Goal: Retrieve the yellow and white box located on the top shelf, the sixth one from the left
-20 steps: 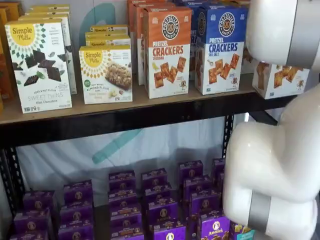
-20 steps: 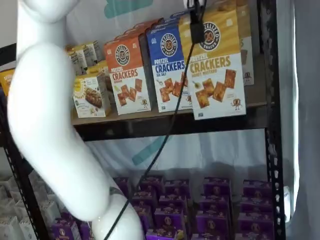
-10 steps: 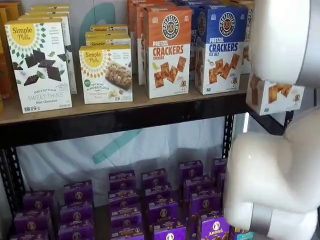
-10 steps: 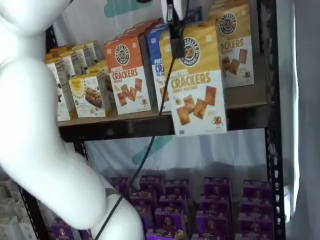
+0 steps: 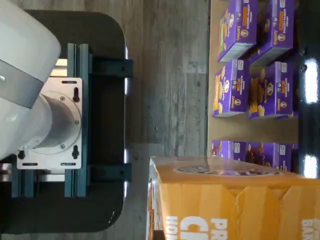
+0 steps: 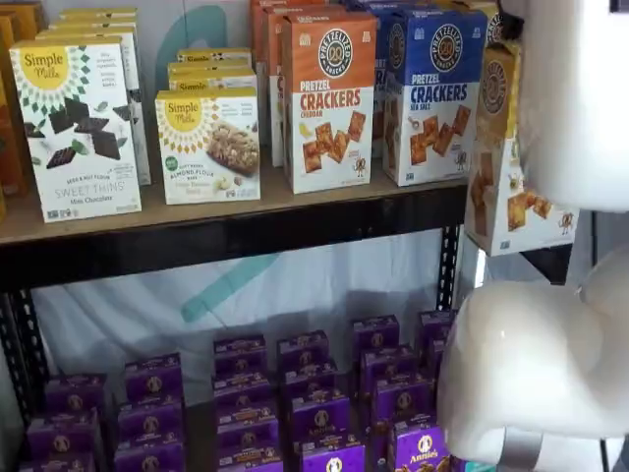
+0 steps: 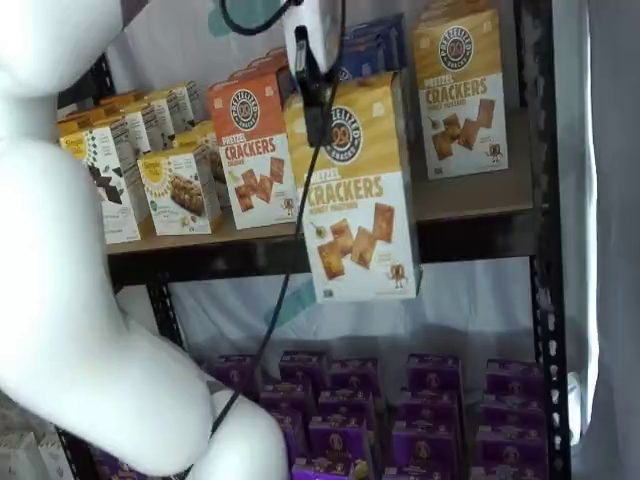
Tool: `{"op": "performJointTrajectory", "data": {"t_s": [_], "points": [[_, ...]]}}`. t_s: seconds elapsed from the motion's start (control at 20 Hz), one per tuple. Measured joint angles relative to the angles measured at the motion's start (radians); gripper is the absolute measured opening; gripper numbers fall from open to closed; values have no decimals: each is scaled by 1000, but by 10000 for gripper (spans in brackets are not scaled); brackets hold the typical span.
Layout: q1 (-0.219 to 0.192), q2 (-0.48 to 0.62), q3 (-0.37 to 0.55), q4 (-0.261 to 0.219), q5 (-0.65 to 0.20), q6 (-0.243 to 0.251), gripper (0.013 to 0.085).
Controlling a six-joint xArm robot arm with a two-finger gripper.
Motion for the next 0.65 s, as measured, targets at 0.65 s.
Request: {"op": "performJointTrajectory", "data": {"t_s": [0.65], "points": [[93, -32, 47, 21, 33, 104, 570]]}}
